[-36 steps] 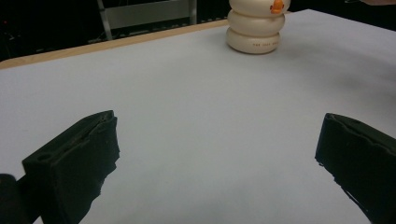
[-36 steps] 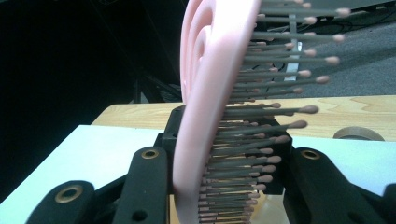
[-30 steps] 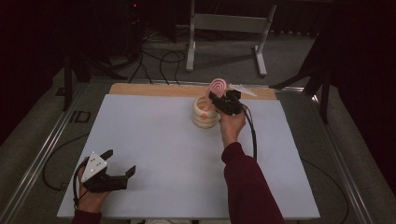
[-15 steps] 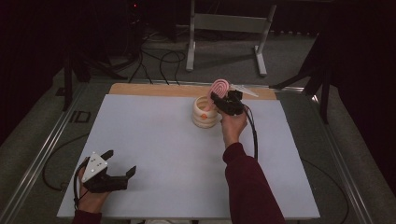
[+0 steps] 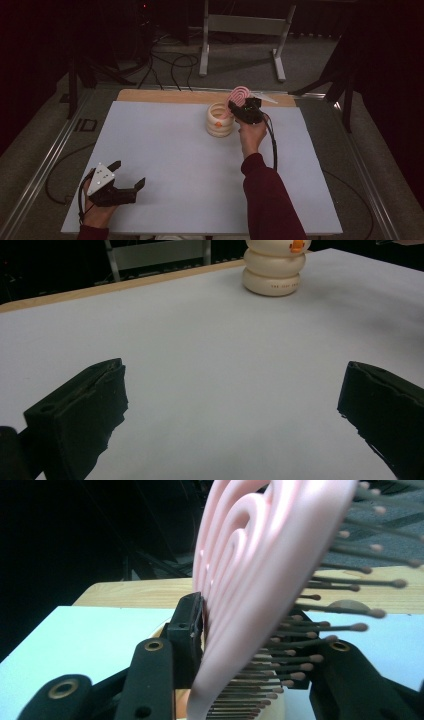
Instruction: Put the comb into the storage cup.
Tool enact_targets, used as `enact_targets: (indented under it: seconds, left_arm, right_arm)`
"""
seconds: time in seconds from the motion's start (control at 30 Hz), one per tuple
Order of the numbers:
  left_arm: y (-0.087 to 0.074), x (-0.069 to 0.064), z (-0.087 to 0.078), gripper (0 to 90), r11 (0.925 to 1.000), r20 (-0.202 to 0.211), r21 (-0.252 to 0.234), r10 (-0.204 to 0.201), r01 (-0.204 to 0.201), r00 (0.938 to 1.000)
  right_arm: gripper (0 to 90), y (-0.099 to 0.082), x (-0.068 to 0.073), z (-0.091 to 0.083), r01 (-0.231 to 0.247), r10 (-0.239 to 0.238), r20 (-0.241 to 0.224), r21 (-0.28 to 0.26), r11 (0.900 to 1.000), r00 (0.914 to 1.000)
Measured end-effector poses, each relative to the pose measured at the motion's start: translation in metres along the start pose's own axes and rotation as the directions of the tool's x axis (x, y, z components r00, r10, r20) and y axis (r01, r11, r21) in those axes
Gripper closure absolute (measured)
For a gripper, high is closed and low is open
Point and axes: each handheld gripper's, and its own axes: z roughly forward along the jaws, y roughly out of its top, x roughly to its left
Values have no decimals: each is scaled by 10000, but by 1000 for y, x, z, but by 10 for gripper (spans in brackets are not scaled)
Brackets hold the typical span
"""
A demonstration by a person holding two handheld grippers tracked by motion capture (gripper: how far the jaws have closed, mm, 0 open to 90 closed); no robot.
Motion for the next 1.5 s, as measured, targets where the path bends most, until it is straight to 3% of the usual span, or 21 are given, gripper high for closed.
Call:
enact_targets:
  seconds: [0.47,0.57,0.93,1.1,1.5]
  left_arm:
    - [0,0,0,1,10000,-6,8,3,-3,10000]
    - [0,0,0,1,10000,-6,7,2,-2,10000]
    - [0,0,0,1,10000,-45,27,30,-29,10000]
    - [0,0,0,1,10000,-56,17,22,-22,10000]
    - [-1,0,0,1,10000,-48,19,11,-11,10000]
  right_arm:
    - [527,2,-4,-2,131,-131,48,127,9998,9999]
    - [407,3,-6,-4,227,-225,-108,170,9996,9997]
    - [153,2,-7,-6,814,-806,-159,654,9945,9966]
    - [126,1,-6,-10,1127,-1128,-43,836,9901,9936]
    - [111,0,-11,-25,1485,-1450,-405,1021,9836,9886]
